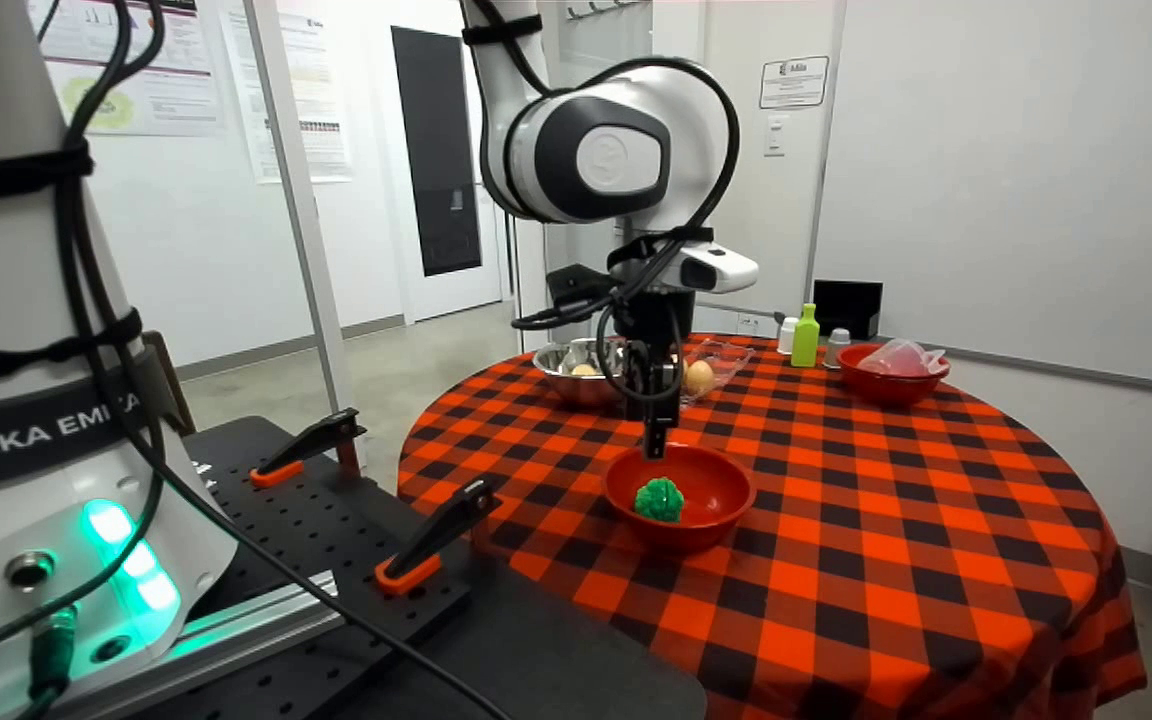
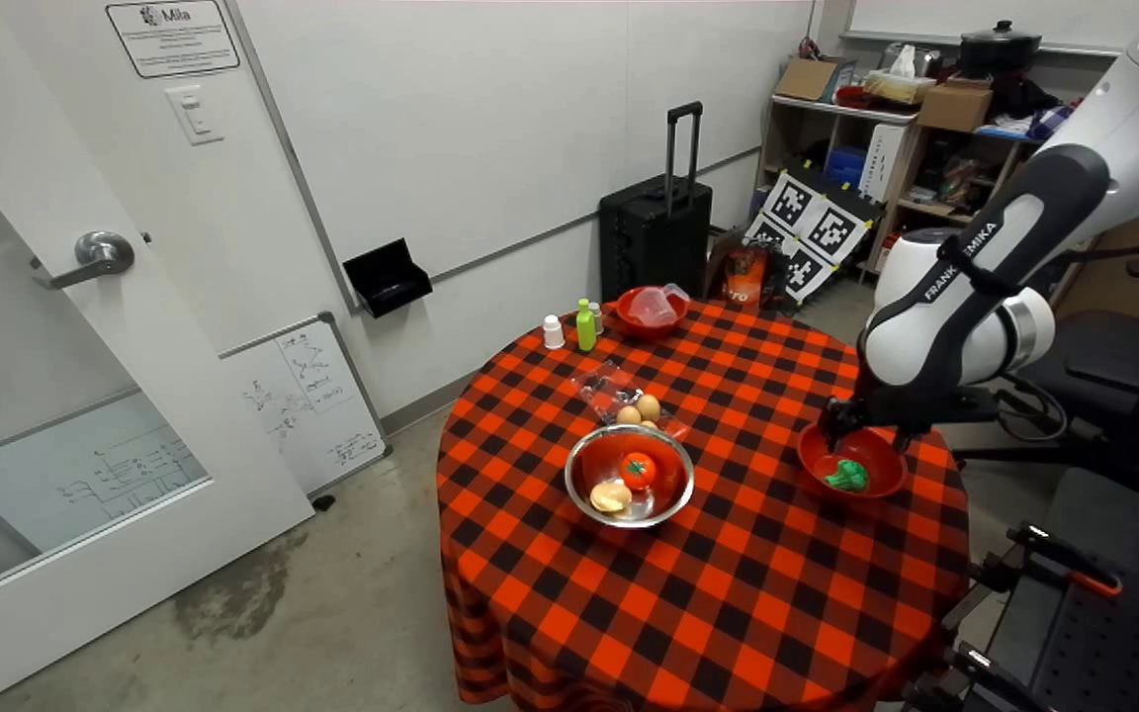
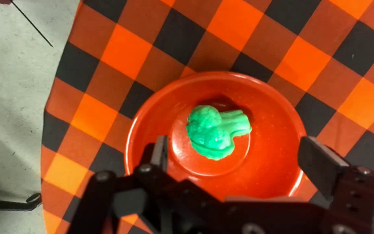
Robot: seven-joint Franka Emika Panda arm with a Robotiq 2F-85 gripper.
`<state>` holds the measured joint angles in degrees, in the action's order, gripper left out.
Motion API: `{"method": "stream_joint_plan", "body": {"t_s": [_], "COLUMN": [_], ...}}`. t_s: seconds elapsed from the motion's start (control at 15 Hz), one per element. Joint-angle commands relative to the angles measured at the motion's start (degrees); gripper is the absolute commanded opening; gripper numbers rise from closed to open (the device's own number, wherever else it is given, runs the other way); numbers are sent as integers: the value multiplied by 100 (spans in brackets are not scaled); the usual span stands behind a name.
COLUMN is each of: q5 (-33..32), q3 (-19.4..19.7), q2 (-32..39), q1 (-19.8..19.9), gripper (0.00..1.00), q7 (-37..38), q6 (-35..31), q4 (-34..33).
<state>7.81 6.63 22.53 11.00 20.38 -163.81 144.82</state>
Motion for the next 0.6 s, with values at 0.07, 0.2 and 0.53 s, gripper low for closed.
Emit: {"method": "stream_joint_plan", "body": {"t_s": [0.07,0.2,0.53], "q5": [416,504,608], "q3": [-26,-42,-36], "q2": [651,860,1326], "q1": [70,112,168], "gripper": [100,100,100], "q7": [-261,-278,-270], "q6": [27,62,109], "q4": [-595,-796,-1203]}}
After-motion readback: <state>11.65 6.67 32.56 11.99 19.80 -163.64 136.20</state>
